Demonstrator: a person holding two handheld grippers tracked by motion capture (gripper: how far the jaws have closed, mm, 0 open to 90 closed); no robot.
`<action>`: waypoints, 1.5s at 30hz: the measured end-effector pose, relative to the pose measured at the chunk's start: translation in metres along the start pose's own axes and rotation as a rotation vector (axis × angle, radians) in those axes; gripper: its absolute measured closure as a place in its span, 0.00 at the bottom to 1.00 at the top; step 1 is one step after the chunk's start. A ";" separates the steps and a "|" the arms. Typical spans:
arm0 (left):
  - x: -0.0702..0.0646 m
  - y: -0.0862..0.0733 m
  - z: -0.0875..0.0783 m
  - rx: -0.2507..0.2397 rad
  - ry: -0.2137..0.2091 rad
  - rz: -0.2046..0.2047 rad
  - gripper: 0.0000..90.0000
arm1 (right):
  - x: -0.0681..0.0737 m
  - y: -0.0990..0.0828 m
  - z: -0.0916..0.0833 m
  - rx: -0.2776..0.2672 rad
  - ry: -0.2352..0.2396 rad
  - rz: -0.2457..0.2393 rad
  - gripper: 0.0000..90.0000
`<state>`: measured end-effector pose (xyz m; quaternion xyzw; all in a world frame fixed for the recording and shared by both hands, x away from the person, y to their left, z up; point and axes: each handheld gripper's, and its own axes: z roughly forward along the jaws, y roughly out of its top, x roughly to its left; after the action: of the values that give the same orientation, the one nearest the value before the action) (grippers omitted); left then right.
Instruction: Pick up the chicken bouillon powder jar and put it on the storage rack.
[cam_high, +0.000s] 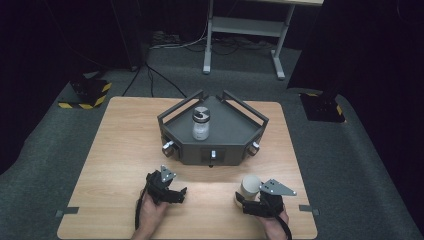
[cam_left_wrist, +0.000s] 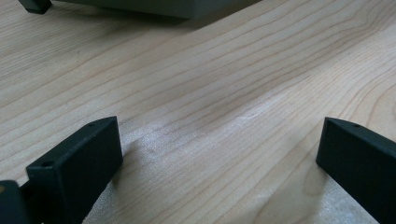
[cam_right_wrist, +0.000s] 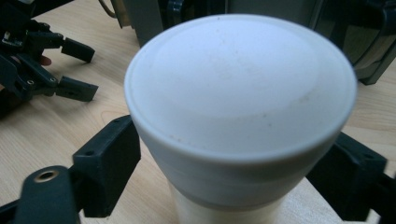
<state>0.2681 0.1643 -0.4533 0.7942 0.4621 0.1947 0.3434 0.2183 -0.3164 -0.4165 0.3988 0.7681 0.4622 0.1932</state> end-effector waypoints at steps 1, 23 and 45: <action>0.000 0.000 0.000 0.000 0.000 0.000 0.00 | 0.000 -0.001 -0.001 -0.006 -0.001 -0.004 0.23; 0.000 0.000 0.000 0.000 0.000 -0.001 0.00 | 0.009 -0.005 -0.005 -0.029 -0.048 -0.060 0.39; 0.000 0.000 0.000 -0.001 0.002 -0.001 0.01 | 0.003 0.002 -0.008 -0.026 -0.060 -0.010 0.39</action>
<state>0.2678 0.1640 -0.4534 0.7936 0.4627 0.1956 0.3433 0.2116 -0.3179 -0.4107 0.4062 0.7577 0.4592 0.2235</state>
